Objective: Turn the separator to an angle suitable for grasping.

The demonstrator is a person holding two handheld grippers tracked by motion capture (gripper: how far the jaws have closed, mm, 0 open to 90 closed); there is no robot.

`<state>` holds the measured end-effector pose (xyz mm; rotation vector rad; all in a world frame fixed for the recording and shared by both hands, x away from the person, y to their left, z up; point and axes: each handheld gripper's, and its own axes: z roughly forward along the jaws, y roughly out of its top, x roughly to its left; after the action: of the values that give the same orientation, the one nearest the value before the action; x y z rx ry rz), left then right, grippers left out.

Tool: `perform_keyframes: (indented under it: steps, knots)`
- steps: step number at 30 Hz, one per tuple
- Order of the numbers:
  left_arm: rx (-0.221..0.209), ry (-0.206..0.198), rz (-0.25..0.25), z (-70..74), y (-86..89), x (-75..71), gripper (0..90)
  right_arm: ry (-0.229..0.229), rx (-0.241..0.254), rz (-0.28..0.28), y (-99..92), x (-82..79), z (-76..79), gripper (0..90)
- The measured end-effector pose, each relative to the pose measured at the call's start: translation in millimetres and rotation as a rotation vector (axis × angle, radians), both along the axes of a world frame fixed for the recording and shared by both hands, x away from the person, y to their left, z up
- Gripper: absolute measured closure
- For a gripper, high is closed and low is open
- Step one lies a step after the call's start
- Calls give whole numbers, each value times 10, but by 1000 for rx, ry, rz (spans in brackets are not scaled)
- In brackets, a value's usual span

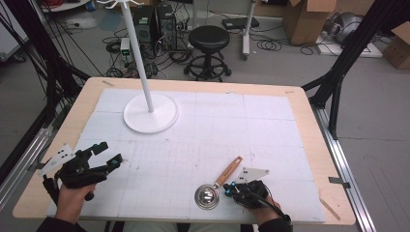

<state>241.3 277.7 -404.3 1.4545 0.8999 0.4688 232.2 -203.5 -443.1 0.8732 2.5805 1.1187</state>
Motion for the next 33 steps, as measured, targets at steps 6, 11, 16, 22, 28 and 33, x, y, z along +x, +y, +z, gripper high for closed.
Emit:
perform_keyframes:
  steps: [6, 11, 16, 22, 28, 33]
  knots:
    - [2, 4, 3, -3, 4, 5, 193, 8, 10, -3, 60, 22, -5, 890]
    - [1, 7, 3, -4, 1, 4, 193, -3, 13, -13, 109, 53, -5, 890]
    - [1, 7, 5, -4, 4, 6, 194, 3, 26, -11, 173, 59, -19, 890]
    - [2, 7, 6, -2, 9, 5, 194, -8, 25, -18, 255, 109, -28, 890]
    - [-2, 8, 6, -3, 11, 6, 194, -10, 29, -9, 363, 109, -37, 890]
    - [2, 9, 6, -3, 9, 5, 195, -15, 27, -11, 457, 124, -42, 890]
